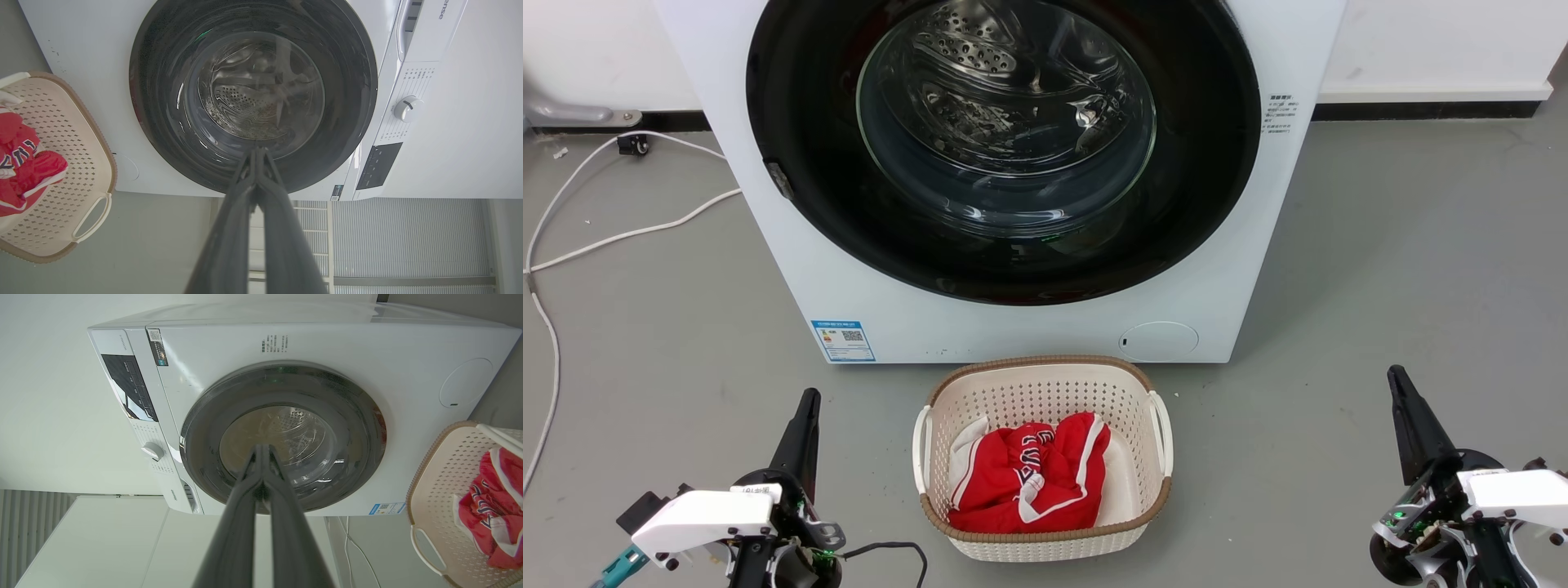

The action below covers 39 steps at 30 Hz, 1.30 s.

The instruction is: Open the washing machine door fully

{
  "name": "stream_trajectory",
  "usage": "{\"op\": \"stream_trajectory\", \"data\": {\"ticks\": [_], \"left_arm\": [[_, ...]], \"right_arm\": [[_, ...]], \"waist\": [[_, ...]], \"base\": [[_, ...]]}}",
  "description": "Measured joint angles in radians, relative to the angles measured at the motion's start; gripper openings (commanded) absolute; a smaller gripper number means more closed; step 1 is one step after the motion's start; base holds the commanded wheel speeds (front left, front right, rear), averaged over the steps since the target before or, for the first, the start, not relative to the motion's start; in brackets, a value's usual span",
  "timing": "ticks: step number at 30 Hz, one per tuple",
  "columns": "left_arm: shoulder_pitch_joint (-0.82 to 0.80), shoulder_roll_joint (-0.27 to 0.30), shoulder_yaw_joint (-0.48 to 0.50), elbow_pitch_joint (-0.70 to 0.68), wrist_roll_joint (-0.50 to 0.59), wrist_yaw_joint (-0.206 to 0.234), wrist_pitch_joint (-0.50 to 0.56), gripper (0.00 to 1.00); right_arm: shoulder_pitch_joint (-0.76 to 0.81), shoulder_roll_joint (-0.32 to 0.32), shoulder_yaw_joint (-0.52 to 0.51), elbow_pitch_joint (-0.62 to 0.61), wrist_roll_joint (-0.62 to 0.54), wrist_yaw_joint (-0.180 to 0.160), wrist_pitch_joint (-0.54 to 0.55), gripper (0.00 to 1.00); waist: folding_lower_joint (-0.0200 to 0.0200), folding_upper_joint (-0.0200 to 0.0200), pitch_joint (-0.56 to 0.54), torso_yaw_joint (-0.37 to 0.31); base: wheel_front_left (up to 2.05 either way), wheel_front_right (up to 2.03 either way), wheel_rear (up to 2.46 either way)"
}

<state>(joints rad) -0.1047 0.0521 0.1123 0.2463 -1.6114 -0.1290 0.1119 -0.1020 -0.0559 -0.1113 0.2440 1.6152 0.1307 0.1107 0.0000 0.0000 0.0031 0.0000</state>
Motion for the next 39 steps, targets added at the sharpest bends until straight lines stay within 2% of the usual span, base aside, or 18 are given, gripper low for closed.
{"op": "stream_trajectory", "data": {"ticks": [3, 4, 8, 20, 27, 34, 36, 39], "left_arm": [[0.0, 0.0, 0.0, 0.0, 0.0, 0.0, 0.0, 0.0], [0.002, 0.0, -0.001, 0.004, 0.0, 0.0, 0.0, 1.0], [0.029, -0.005, -0.007, 0.03, 0.0, 0.001, -0.003, 1.0], [0.03, -0.004, -0.031, -0.019, 0.013, 0.001, -0.059, 1.0], [0.03, -0.004, -0.041, -0.075, 0.089, 0.001, -0.091, 1.0], [0.03, -0.004, -0.054, -0.132, 0.251, 0.001, -0.123, 1.0], [0.03, -0.004, -0.057, -0.139, 0.274, 0.001, -0.126, 1.0], [0.029, -0.004, -0.063, -0.157, 0.357, 0.001, -0.143, 1.0]], "right_arm": [[0.0, 0.0, 0.0, 0.0, 0.0, 0.0, 0.0, 0.0], [0.002, 0.0, 0.0, 0.003, 0.0, 0.0, 0.0, 1.0], [0.033, 0.002, 0.003, 0.026, 0.0, 0.0, -0.005, 1.0], [0.042, 0.003, 0.024, -0.019, 0.0, 0.0, -0.059, 1.0], [0.046, 0.004, 0.024, -0.056, -0.083, 0.0, -0.091, 1.0], [0.047, 0.004, 0.035, -0.13, -0.289, 0.0, -0.123, 1.0], [0.048, 0.004, 0.038, -0.14, -0.315, 0.0, -0.126, 1.0], [0.057, 0.004, 0.053, -0.17, -0.429, 0.0, -0.14, 1.0]], "waist": [[0.0, 0.0, 0.0, 0.0], [0.0, 0.0, 0.0, 0.0], [0.0, 0.0, 0.0, 0.0], [0.0, 0.0, -0.003, -0.001], [0.0, 0.0, -0.004, 0.0], [0.0, 0.0, -0.004, 0.004], [0.0, 0.0, -0.004, 0.005], [0.0, 0.0, -0.005, 0.009]], "base": [[0.0, 0.0, 0.0], [0.0, 0.0, 0.0], [0.0, 0.0, 0.0], [0.0, 0.0, 0.0], [0.0, 0.0, 0.0], [0.0, 0.0, 0.0], [0.0, 0.0, 0.0], [0.0, 0.0, 0.0]]}}
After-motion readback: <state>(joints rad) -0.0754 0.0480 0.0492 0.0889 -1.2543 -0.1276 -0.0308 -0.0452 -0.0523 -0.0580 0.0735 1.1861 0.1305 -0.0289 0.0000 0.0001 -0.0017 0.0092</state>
